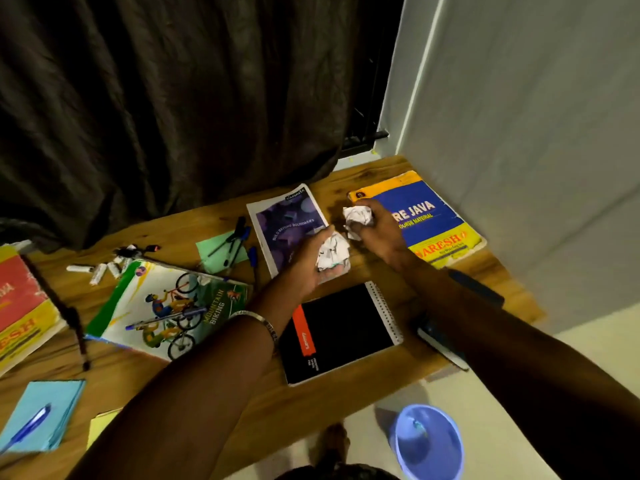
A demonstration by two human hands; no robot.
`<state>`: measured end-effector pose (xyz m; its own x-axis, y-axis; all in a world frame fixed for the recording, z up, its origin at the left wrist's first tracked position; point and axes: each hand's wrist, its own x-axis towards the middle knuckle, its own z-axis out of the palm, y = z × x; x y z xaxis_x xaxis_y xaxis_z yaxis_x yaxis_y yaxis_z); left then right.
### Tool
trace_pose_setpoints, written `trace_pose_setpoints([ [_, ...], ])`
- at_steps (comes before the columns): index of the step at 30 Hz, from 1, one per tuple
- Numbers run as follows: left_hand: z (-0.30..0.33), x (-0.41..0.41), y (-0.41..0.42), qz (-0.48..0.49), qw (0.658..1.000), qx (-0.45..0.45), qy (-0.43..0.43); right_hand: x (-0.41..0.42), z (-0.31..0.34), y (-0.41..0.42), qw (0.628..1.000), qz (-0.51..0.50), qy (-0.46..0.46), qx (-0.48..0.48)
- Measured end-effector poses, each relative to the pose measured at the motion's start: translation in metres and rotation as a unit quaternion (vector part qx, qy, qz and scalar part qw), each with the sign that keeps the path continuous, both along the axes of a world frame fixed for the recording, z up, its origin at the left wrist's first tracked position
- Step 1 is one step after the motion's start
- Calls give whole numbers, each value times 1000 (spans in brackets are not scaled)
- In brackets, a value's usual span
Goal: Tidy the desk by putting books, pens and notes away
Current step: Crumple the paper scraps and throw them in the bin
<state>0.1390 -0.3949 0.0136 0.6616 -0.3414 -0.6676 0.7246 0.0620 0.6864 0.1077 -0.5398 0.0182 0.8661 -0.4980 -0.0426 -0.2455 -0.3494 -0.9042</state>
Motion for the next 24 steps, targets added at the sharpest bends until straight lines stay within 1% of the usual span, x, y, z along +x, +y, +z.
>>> trace_pose_setpoints([
  [2,4,-19,4,-32,999,-16,4,-21,0,14,999,13,-2,36],
  [6,3,-60,13,-76,996,-32,-18,-75,11,41,988,-1,-11,154],
  [9,4,-92,20,-102,994,-46,-18,-119,20,59,981,-33,-25,191],
  [14,10,-145,20,-143,988,-55,-23,-185,19,67,977,-84,-22,193],
  [20,13,-207,6,-202,976,-78,-14,-263,18,63,973,-136,-46,182],
  [22,14,-227,-2,-211,974,-85,5,-288,17,60,970,-153,-38,186],
  [24,13,-244,-10,-229,970,-79,3,-309,16,56,968,-171,-31,184],
])
